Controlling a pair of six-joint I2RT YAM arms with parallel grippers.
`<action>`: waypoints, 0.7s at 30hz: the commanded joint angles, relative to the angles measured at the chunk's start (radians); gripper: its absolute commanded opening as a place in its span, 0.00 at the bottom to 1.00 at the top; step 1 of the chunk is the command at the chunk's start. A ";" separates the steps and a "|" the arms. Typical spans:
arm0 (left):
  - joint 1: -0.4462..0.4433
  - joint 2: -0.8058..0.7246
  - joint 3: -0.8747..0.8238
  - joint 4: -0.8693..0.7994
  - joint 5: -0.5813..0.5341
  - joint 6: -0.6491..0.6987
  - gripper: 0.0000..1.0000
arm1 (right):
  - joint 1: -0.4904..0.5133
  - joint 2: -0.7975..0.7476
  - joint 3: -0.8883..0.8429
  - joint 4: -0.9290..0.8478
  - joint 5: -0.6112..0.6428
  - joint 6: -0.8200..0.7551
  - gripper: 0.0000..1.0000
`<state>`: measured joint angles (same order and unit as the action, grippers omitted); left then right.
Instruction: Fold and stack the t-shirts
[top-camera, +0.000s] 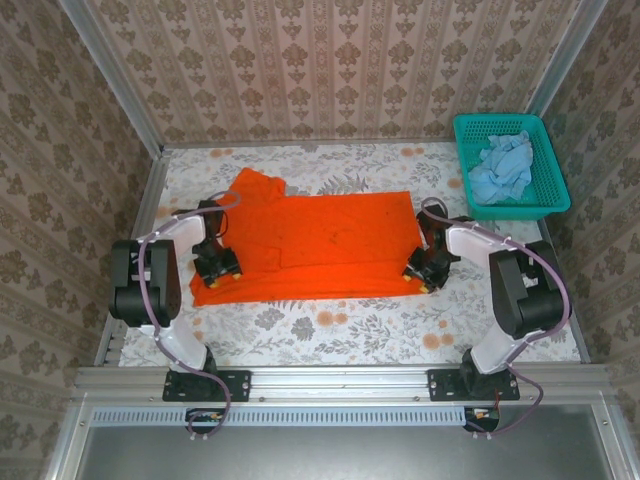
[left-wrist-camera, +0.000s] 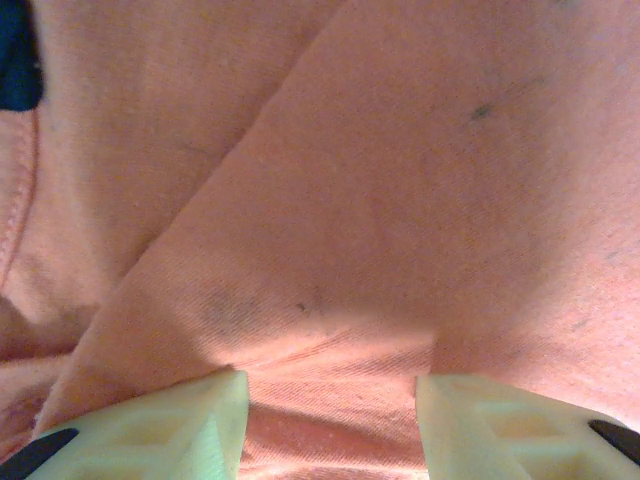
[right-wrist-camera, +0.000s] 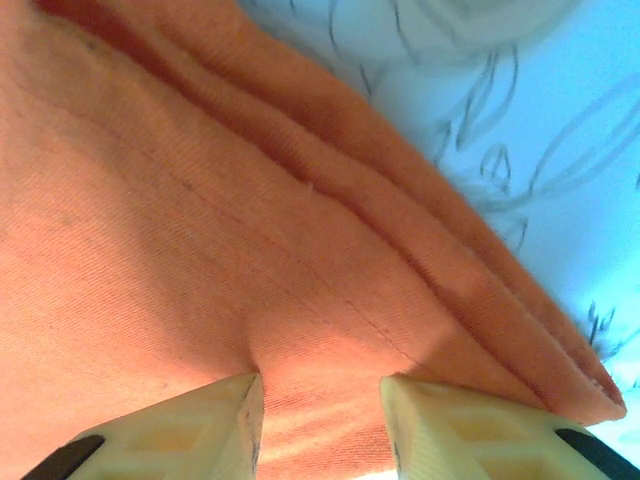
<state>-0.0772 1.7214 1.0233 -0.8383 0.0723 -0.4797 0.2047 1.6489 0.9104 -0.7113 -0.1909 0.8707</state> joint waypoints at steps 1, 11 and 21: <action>0.016 0.018 0.054 -0.045 -0.029 -0.014 0.49 | 0.018 -0.013 -0.032 -0.094 0.046 0.043 0.44; 0.016 -0.146 0.149 -0.151 -0.135 -0.099 0.58 | 0.016 -0.249 -0.035 -0.130 0.129 0.101 0.53; 0.014 0.067 0.615 -0.012 0.000 0.077 0.71 | -0.051 -0.153 0.169 0.226 0.192 -0.067 0.61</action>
<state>-0.0700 1.6989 1.5547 -0.9062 0.0078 -0.4751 0.1707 1.4124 1.0122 -0.6388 -0.0368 0.8799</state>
